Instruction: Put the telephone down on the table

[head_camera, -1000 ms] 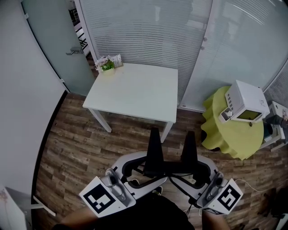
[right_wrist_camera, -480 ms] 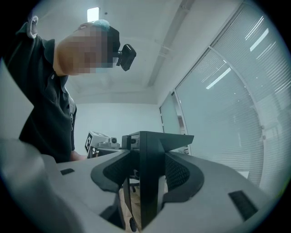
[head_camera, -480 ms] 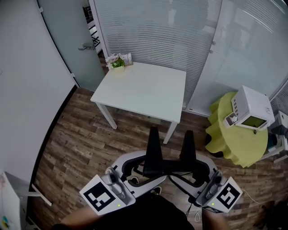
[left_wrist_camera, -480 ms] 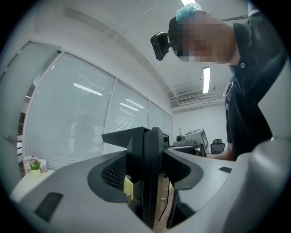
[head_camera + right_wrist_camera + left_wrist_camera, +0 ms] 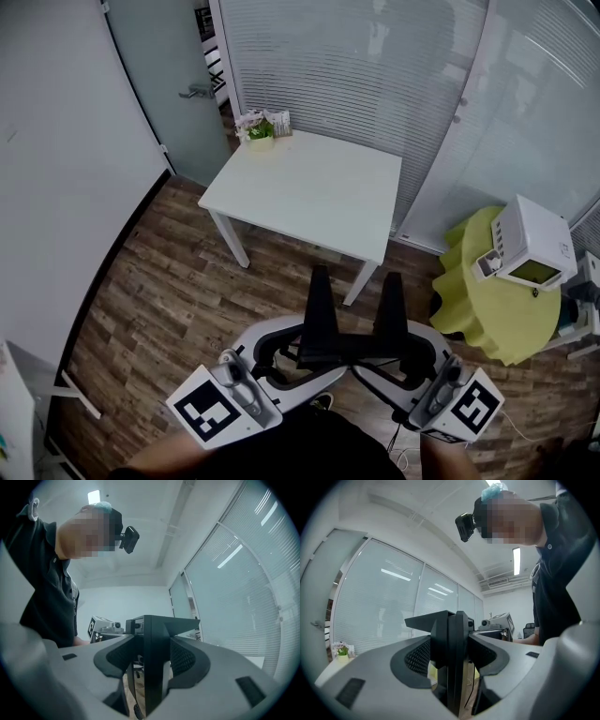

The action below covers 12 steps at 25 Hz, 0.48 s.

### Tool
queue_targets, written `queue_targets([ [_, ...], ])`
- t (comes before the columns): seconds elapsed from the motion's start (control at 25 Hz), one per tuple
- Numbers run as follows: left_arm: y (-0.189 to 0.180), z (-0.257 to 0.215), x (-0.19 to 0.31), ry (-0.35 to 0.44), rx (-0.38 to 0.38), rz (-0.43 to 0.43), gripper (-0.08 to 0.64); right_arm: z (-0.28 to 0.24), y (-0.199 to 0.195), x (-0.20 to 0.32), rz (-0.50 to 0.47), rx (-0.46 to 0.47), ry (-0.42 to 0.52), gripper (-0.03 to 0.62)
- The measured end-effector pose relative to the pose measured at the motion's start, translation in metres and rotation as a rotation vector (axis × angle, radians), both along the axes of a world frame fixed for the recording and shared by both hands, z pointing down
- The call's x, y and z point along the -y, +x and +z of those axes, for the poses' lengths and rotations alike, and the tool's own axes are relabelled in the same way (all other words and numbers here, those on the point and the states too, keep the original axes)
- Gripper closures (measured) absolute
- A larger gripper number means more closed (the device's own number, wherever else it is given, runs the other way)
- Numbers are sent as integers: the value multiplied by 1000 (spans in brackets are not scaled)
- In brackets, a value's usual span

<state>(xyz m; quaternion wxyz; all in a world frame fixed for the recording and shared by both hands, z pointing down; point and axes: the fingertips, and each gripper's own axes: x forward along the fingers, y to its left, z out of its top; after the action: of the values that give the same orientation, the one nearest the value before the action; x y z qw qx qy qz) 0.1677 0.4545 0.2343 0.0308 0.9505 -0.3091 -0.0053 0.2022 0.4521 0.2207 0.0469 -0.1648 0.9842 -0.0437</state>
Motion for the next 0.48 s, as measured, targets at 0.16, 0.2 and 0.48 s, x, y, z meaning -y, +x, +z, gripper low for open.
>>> queue_targets([
  [0.16, -19, 3, 15, 0, 1, -3, 313, 2, -19, 16, -1, -9, -1, 355],
  [0.2, -26, 3, 21, 1, -1, -2, 313, 3, -26, 21, 1, -10, -2, 356],
  [0.48, -77, 3, 61, -11, -18, -4, 313, 3, -78, 61, -4, -12, -10, 356],
])
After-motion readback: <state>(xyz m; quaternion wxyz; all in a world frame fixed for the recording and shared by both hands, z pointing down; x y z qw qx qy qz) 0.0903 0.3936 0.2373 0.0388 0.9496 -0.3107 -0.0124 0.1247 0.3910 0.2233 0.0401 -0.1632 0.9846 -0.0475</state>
